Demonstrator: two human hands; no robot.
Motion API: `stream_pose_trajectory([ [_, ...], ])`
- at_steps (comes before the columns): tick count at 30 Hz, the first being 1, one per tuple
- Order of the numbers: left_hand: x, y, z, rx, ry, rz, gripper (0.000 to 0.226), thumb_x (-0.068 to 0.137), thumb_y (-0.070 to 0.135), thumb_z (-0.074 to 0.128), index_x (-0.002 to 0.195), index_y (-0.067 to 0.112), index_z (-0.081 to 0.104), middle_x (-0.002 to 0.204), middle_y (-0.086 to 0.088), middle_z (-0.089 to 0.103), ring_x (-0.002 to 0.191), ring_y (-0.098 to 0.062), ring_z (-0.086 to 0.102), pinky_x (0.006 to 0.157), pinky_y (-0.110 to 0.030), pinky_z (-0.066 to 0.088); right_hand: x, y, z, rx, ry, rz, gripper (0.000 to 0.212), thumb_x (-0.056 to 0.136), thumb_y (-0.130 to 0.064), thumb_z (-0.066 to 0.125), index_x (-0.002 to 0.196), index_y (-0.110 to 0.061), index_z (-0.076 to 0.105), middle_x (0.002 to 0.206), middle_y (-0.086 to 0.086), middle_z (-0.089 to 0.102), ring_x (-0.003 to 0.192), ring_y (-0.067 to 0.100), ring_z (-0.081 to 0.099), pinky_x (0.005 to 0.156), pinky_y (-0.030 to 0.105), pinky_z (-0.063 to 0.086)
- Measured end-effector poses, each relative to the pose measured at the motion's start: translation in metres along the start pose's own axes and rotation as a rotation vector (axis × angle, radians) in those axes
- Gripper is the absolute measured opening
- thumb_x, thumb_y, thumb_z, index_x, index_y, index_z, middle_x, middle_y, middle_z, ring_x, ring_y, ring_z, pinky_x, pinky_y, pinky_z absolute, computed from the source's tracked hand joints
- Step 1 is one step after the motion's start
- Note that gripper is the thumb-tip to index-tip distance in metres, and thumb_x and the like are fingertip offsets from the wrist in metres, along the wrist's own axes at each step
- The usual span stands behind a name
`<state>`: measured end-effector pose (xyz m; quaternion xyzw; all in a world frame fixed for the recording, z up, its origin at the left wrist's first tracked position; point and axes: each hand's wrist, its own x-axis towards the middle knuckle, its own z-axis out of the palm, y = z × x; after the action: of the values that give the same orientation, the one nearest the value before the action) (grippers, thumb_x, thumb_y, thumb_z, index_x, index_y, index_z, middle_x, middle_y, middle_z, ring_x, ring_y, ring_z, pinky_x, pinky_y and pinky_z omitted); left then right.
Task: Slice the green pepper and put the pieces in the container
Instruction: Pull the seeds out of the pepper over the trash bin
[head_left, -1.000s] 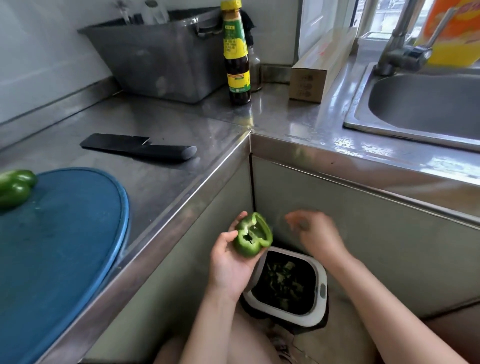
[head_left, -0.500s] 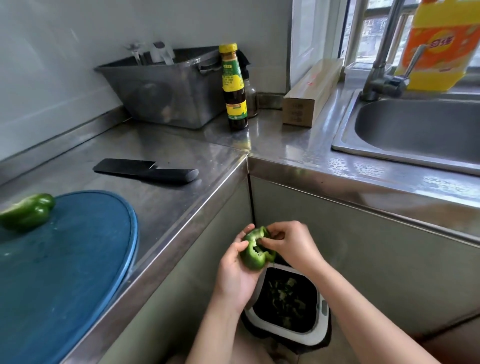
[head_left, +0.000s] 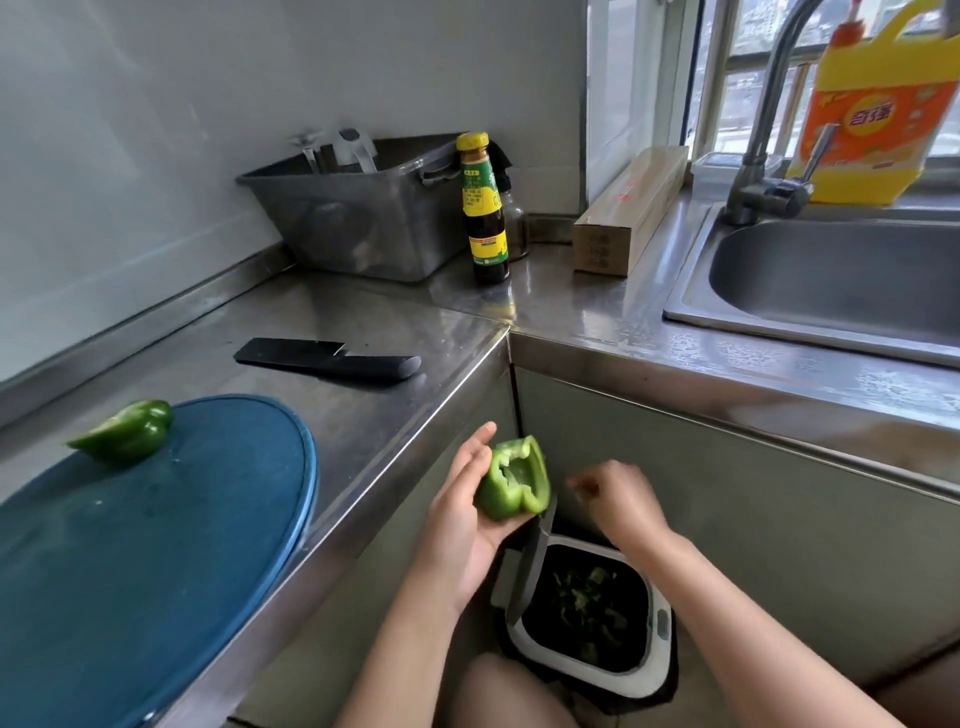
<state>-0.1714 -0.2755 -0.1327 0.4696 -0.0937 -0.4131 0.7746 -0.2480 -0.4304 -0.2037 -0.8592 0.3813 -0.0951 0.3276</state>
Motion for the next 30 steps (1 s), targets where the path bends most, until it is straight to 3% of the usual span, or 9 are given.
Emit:
stream_pose_trajectory([
  [3, -0.015, 0.027, 0.007, 0.006, -0.051, -0.036, 0.025, 0.093, 0.028, 0.044, 0.108, 0.02, 0.063, 0.108, -0.008, 0.066, 0.1, -0.024, 0.062, 0.082, -0.048, 0.052, 0.002, -0.002, 0.0, -0.1, -0.022, 0.054, 0.02, 0.088, -0.027, 0.057, 0.088, -0.014, 0.071, 0.087, 0.009, 0.072, 0.087, 0.028, 0.067, 0.066, 0.029, 0.047],
  [5, -0.026, 0.045, 0.01, -0.013, -0.058, -0.054, 0.029, 0.083, 0.027, 0.056, 0.108, 0.015, 0.06, 0.109, -0.012, 0.064, 0.098, -0.027, 0.064, 0.081, -0.049, 0.054, 0.001, -0.005, -0.003, -0.13, 0.013, 0.052, 0.017, 0.084, -0.016, 0.057, 0.091, -0.016, 0.072, 0.094, 0.009, 0.072, 0.092, 0.027, 0.066, 0.071, 0.029, 0.049],
  [10, -0.052, 0.077, 0.005, 0.164, -0.101, 0.049, 0.062, 0.069, -0.015, 0.057, 0.124, 0.011, 0.051, 0.113, -0.012, 0.062, 0.099, -0.028, 0.065, 0.085, -0.044, 0.055, -0.002, -0.017, -0.015, -0.077, 0.017, 0.018, 0.025, 0.077, -0.002, 0.058, 0.083, -0.025, 0.066, 0.097, 0.007, 0.07, 0.097, 0.027, 0.063, 0.071, 0.025, 0.043],
  [12, -0.059, 0.089, -0.001, 0.281, -0.05, 0.114, 0.061, 0.073, -0.025, 0.05, 0.12, 0.014, 0.052, 0.112, -0.01, 0.061, 0.096, -0.024, 0.064, 0.082, -0.041, 0.056, -0.003, -0.02, -0.02, -0.069, -0.004, 0.015, 0.026, 0.074, -0.002, 0.061, 0.07, -0.027, 0.059, 0.089, 0.005, 0.069, 0.091, 0.026, 0.064, 0.067, 0.023, 0.04],
  [14, -0.065, 0.104, -0.007, 0.394, 0.015, 0.183, 0.058, 0.076, -0.026, 0.049, 0.114, 0.017, 0.054, 0.112, -0.01, 0.059, 0.096, -0.023, 0.063, 0.08, -0.04, 0.057, -0.006, -0.026, -0.027, -0.051, 0.004, 0.026, 0.016, 0.075, -0.011, 0.069, 0.066, -0.024, 0.065, 0.081, 0.006, 0.069, 0.085, 0.025, 0.065, 0.064, 0.022, 0.038],
  [16, -0.073, 0.121, -0.015, 0.486, 0.083, 0.242, 0.054, 0.076, -0.022, 0.056, 0.113, 0.018, 0.055, 0.115, -0.011, 0.058, 0.099, -0.024, 0.062, 0.079, -0.039, 0.057, -0.007, -0.033, -0.034, -0.07, 0.042, 0.017, 0.005, 0.077, -0.022, 0.072, 0.077, -0.017, 0.072, 0.086, 0.009, 0.071, 0.087, 0.027, 0.065, 0.064, 0.023, 0.04],
  [20, -0.088, 0.157, -0.043, 0.744, 0.324, 0.325, 0.042, 0.073, 0.01, 0.077, 0.108, 0.021, 0.057, 0.107, -0.004, 0.063, 0.092, -0.018, 0.066, 0.08, -0.035, 0.057, -0.012, -0.053, -0.042, -0.107, 0.108, -0.069, 0.018, 0.08, -0.021, 0.065, 0.098, -0.022, 0.07, 0.097, 0.004, 0.072, 0.097, 0.026, 0.064, 0.079, 0.029, 0.049],
  [26, -0.1, 0.209, -0.111, 0.976, 0.721, 0.309, 0.049, 0.073, 0.042, 0.074, 0.108, 0.012, 0.058, 0.094, -0.008, 0.069, 0.076, -0.02, 0.066, 0.066, -0.031, 0.054, -0.037, -0.141, -0.061, 0.084, 0.28, -0.416, 0.005, 0.079, -0.017, 0.067, 0.08, -0.012, 0.068, 0.08, 0.003, 0.067, 0.079, 0.024, 0.059, 0.069, 0.03, 0.044],
  [30, -0.11, 0.232, -0.157, 1.099, 0.979, 0.188, 0.069, 0.064, 0.053, 0.075, 0.104, 0.002, 0.051, 0.103, -0.016, 0.066, 0.093, -0.034, 0.064, 0.08, -0.042, 0.052, -0.044, -0.197, -0.06, 0.23, 0.202, -0.58, 0.018, 0.074, -0.012, 0.074, 0.071, -0.019, 0.057, 0.077, -0.002, 0.062, 0.071, 0.015, 0.054, 0.064, 0.025, 0.038],
])
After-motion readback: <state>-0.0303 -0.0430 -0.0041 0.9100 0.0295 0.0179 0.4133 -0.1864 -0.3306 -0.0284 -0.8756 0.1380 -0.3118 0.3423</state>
